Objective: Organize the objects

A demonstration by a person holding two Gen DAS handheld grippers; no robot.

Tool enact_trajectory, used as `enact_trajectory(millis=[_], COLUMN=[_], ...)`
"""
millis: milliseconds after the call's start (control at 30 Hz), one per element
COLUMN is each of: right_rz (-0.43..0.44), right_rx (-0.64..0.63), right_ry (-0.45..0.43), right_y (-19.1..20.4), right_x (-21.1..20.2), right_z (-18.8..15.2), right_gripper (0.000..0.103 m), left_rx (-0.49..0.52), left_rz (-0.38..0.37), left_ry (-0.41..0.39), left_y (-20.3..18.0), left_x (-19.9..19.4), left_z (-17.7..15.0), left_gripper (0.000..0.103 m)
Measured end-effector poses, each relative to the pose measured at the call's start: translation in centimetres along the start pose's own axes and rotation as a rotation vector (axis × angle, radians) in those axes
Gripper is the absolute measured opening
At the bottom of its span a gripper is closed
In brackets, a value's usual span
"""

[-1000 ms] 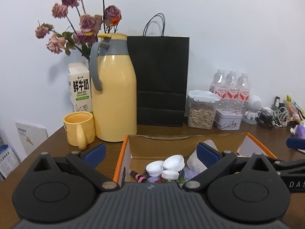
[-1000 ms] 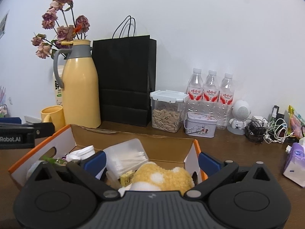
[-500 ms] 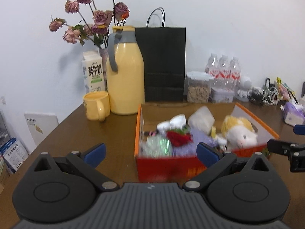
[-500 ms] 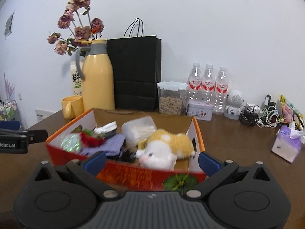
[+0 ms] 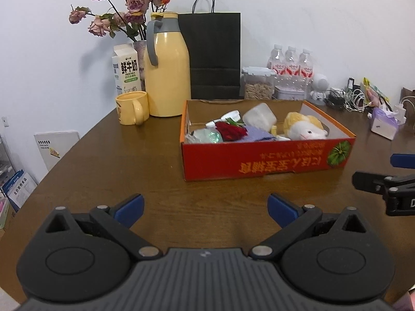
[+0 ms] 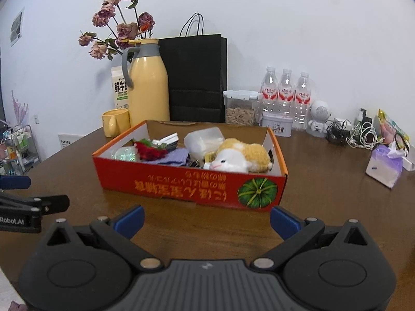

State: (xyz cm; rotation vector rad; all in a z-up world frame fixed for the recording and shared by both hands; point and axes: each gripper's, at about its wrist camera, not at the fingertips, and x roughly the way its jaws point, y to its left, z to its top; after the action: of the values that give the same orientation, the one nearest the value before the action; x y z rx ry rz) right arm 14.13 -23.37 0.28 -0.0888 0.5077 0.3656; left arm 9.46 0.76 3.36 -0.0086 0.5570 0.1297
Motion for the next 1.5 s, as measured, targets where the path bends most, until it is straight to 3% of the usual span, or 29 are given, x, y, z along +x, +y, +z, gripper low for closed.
enact_trajectory(millis=[1500], right_rz=[0.005], right_rx=[0.002], right_ry=[0.022], right_y=[0.46], right_x=[-1.01], right_z=[-1.11], right_gripper=[0.103], left_rx=[0.003], left_rz=[-0.006], left_ry=[0.015], left_y=[-0.75], left_x=[-1.03], left_z=[-0.67], left_gripper=[0.103])
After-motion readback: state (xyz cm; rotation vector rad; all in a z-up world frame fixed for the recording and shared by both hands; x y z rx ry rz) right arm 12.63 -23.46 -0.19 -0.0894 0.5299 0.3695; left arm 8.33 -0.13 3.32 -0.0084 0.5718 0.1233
